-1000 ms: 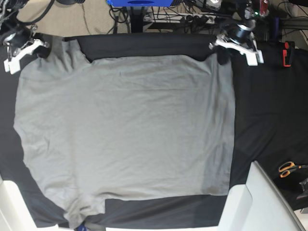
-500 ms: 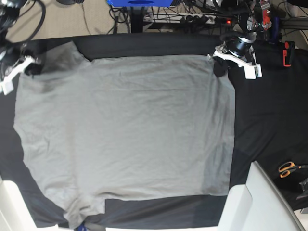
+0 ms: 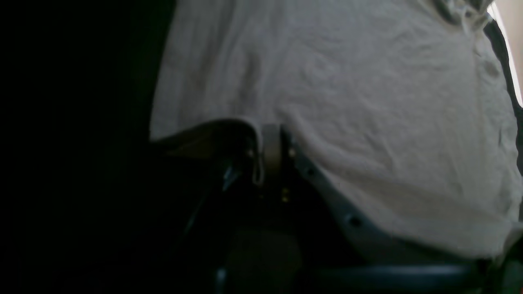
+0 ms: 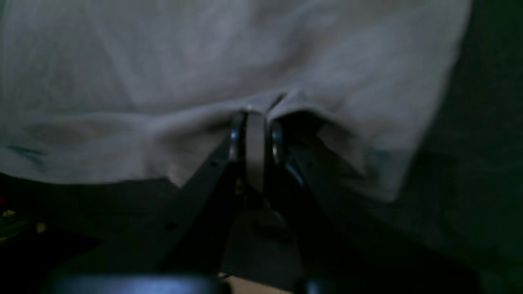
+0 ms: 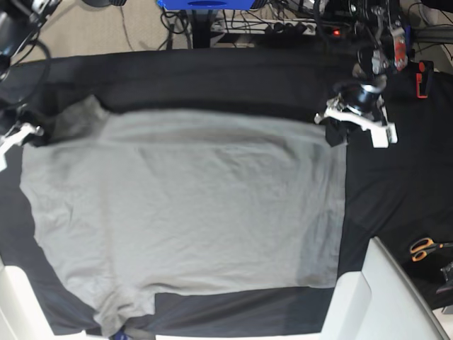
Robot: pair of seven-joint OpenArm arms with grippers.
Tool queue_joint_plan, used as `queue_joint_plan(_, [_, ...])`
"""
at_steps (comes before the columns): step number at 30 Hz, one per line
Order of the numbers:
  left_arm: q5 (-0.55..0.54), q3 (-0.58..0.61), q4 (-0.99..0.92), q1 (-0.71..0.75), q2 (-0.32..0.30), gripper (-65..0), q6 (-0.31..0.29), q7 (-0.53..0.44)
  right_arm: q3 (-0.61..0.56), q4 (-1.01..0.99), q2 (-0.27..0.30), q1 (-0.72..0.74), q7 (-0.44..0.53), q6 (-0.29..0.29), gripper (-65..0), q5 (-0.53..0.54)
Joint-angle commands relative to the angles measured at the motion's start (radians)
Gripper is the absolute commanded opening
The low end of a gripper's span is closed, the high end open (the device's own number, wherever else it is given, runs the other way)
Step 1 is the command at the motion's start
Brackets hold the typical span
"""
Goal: Fold the T-shirt properly
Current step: 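Lift the shoulder edge with both grippers and fold it over toward the hem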
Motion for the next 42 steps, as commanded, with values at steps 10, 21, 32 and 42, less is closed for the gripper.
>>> queue_joint_plan(10, [-0.004,-0.052,0.015,-0.060,-0.007,-65.0,0.001,0.009,-0.031,-0.122,0.073,0.124,0.025,0.006,-64.5,0.016])
queue_joint_plan(21, [0.027,-0.038,-0.059,-0.125,-0.040,-65.0,0.032,0.017,-0.232,-0.202,0.073,0.178,0.192,0.006,-64.5,0.018])
queue_joint_plan(32, [0.177,-0.038,-0.087,-0.243,-0.049,-65.0,0.031,0.078,-0.253,-0.285,0.073,0.281,0.209,0.006,-64.5,0.016])
queue_joint_plan(42, [0.188,-0.036,-0.182,-0.326,-0.050,-65.0,0.029,0.109,-0.328,-0.427,0.072,0.371,0.340,0.006,-64.7,-0.090])
